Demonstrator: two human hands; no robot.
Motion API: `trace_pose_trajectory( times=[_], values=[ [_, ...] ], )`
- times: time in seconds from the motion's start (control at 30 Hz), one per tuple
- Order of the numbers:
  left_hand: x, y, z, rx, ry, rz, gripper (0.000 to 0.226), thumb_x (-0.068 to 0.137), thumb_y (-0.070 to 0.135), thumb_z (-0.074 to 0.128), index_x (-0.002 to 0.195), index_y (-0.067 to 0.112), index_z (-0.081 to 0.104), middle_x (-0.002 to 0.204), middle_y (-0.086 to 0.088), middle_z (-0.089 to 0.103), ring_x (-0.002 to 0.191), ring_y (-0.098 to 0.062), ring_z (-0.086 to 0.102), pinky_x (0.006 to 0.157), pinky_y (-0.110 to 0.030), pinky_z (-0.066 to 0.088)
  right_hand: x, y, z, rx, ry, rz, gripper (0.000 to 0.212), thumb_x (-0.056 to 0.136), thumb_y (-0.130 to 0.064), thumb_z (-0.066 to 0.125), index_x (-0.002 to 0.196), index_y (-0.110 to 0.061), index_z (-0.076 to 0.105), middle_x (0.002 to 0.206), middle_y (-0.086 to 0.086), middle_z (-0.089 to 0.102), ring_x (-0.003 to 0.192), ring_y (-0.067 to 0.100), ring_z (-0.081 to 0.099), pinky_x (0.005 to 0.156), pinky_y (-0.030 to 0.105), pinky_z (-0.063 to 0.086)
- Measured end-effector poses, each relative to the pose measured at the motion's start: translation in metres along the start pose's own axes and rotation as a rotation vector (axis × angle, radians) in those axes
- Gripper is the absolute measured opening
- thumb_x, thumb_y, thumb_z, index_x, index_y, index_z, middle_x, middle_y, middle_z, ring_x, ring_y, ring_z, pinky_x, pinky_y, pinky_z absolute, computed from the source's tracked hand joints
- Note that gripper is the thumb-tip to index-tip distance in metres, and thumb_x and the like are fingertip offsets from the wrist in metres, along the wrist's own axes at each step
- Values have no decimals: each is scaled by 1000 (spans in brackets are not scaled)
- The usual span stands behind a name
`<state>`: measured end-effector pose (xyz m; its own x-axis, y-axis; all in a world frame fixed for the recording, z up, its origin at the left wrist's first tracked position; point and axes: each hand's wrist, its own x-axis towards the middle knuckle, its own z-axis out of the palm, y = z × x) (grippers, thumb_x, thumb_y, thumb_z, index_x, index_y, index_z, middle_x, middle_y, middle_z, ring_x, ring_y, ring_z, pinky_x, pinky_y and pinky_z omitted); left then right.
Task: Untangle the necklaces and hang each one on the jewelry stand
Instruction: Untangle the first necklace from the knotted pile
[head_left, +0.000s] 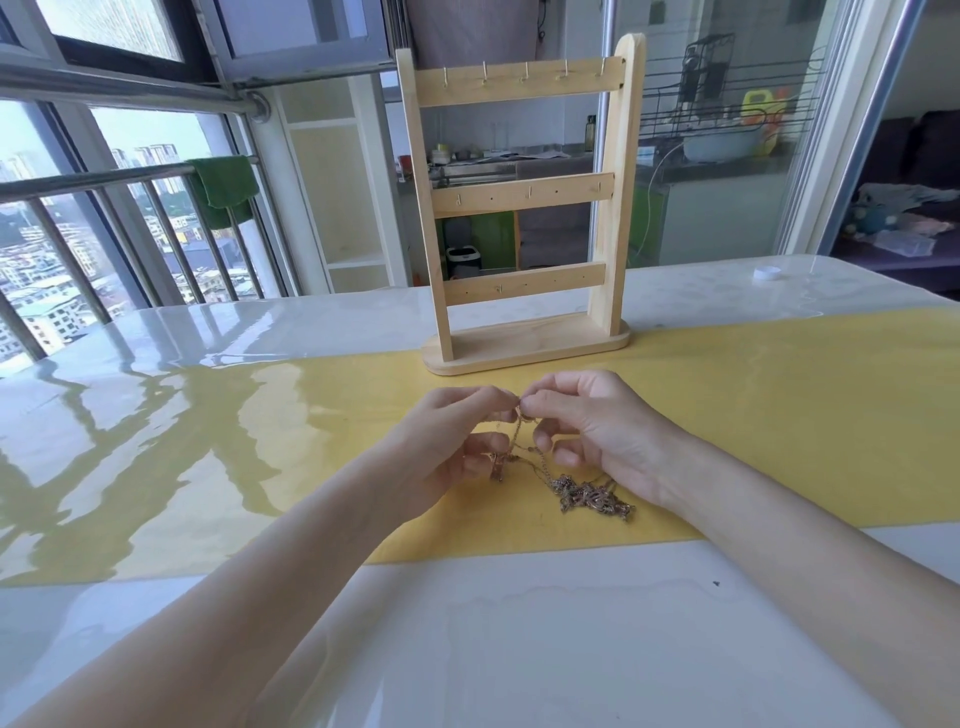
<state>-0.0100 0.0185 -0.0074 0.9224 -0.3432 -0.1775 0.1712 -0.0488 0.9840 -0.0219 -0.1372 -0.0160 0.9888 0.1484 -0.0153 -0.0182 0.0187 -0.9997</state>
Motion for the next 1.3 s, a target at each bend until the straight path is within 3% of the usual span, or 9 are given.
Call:
trace_pose_trajectory(
  times=[0.1,0.23,0.37,0.5,0.67,0.87,1.07,1.2,1.3],
  values=[
    [-2,-1,6,150,-16,48,13,93,14,54,84,7,61,76,2,55,50,-8,48,41,-16,34,1,-1,3,-20,7,17,16,87,-6,54,72,-9,58,75,8,62,54,14,48,37,20,30],
    [-2,-6,13,489,55,174,20,94,12,50,75,10,53,63,5,51,38,-4,43,38,-15,32,3,4,3,-139,142,-29,27,84,-10,56,57,-15,53,58,4,53,58,23,47,41,25,28],
    [-1,-8,13,546,71,193,20,92,14,51,72,12,51,47,13,47,37,-5,38,37,-16,29,4,9,5,-198,133,-120,30,88,-12,58,59,-13,57,57,7,54,62,29,44,41,23,33],
    [0,-7,11,647,96,303,13,88,11,54,76,11,50,74,1,57,34,-2,39,37,-13,29,5,9,1,-116,6,-92,24,90,-19,62,68,-9,62,65,9,55,53,22,44,37,19,31],
    [0,-2,5,436,149,418,17,88,3,55,74,8,49,64,8,59,33,-6,37,36,-16,29,-1,-4,-6,31,-90,-14,19,72,-19,68,79,-1,63,63,0,57,41,5,46,31,13,26],
    [-1,-2,4,200,73,340,21,97,4,43,77,8,49,59,5,52,37,-7,29,37,-16,23,-2,-8,-5,64,-112,57,3,85,-2,62,86,-4,60,70,10,65,45,8,55,35,13,37],
    [1,-4,3,238,76,311,20,98,6,43,79,9,47,61,2,45,37,-4,31,37,-14,22,-2,-6,-3,-5,-61,16,8,88,-3,61,95,1,63,79,14,71,59,17,68,41,17,46],
    [1,-4,5,240,63,320,17,95,2,45,80,10,48,66,2,46,40,-7,31,37,-15,24,0,-7,-6,90,-6,39,5,88,-4,62,85,-4,65,74,6,68,63,14,67,43,17,45],
    [3,-9,8,429,77,372,17,89,-1,51,80,13,47,70,3,51,41,-7,37,38,-16,29,2,-7,-6,144,45,53,13,88,-4,59,76,-7,62,70,3,61,59,11,60,40,17,40]
  ],
)
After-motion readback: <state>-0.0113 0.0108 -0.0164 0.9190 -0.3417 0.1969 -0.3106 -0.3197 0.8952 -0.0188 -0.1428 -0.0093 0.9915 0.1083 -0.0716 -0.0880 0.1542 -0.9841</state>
